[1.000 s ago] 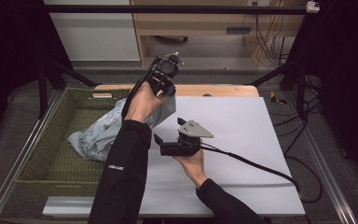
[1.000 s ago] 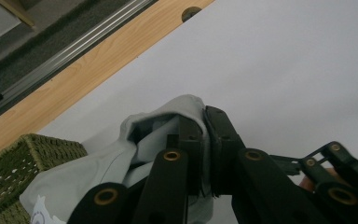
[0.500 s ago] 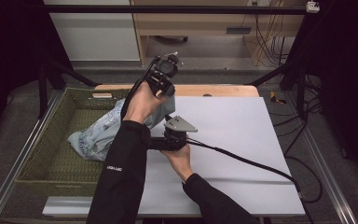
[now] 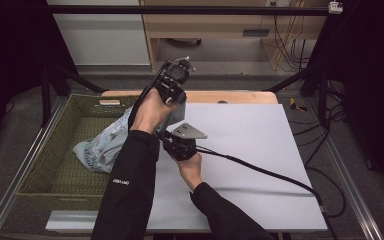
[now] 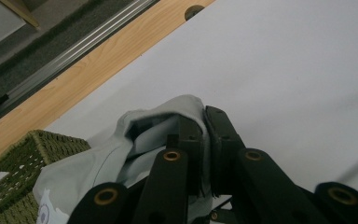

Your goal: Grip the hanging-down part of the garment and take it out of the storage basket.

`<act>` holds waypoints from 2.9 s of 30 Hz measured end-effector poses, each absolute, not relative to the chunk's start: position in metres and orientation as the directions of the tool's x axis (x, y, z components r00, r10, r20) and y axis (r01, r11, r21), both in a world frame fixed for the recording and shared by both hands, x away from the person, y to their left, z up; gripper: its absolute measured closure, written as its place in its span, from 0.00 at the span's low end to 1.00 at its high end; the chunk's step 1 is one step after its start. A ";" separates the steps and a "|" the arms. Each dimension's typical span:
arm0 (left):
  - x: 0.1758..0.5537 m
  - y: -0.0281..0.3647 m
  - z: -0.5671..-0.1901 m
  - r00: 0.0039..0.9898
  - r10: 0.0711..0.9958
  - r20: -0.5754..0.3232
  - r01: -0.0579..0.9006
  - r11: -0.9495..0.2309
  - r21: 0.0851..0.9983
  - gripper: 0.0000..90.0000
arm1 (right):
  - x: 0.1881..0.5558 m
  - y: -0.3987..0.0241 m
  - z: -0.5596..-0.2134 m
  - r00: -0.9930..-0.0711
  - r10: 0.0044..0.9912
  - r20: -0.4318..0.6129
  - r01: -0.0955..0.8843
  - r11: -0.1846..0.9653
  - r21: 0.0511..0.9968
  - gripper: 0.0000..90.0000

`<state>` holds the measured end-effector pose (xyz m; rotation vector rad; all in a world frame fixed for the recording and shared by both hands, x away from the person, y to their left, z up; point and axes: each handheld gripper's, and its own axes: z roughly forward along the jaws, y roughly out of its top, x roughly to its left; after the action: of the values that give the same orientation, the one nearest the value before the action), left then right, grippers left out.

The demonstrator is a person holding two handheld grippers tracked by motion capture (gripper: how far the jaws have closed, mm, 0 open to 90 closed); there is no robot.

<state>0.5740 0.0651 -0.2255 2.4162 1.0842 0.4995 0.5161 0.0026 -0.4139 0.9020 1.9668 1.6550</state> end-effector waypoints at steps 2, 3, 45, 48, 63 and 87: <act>0.574 0.066 -0.225 0.627 0.766 0.145 0.606 -0.596 0.528 0.94 | 0.516 0.001 -0.411 -0.711 0.695 0.105 0.228 0.087 0.970 0.98; 0.574 0.066 -0.225 0.627 0.765 0.145 0.604 -0.595 0.530 0.94 | 0.516 0.001 -0.411 -0.711 0.695 0.105 0.228 0.087 0.970 0.98; 0.569 0.052 -0.218 0.638 0.755 0.152 0.587 -0.605 0.538 0.94 | 0.466 -0.133 -0.352 -0.697 0.717 0.000 0.009 0.008 1.000 0.99; 0.569 0.048 -0.218 0.645 0.749 0.152 0.583 -0.610 0.536 0.94 | 0.464 -0.137 -0.350 -0.690 0.724 -0.008 -0.001 0.011 1.000 0.99; 0.564 0.040 -0.215 0.666 0.733 0.135 0.561 -0.612 0.557 0.94 | 0.465 -0.163 -0.334 -0.622 0.783 0.016 -0.029 -0.043 0.999 0.99; 0.560 0.021 -0.212 0.693 0.710 0.127 0.535 -0.624 0.569 0.94 | 0.475 -0.196 -0.314 -0.530 0.848 -0.002 -0.064 -0.037 0.997 0.99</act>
<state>0.5600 0.0213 -0.2123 2.4046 0.9567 0.4681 0.4751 -0.1956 -0.3137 0.8502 1.5386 1.6546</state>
